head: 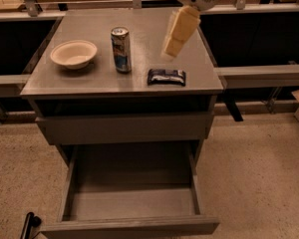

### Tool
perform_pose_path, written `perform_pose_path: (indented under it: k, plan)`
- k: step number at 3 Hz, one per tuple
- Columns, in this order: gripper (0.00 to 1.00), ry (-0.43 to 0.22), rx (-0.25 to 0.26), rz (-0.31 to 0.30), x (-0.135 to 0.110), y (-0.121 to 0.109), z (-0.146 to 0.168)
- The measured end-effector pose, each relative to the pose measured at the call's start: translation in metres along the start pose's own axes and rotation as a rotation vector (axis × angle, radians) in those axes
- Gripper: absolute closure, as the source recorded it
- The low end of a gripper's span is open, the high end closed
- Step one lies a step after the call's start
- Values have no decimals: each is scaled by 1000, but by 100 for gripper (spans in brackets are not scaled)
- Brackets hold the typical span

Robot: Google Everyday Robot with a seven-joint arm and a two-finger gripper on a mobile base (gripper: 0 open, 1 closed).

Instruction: Place redbull can into middle drawer

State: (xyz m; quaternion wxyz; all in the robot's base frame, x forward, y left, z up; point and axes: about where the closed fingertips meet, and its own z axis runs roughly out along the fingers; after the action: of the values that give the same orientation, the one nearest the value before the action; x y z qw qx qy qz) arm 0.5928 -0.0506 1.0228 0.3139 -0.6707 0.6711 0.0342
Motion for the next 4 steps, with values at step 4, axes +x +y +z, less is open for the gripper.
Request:
perform_pose_path:
  k: [4]
  plan:
    - [0,-153,46,122,-6,-42,77]
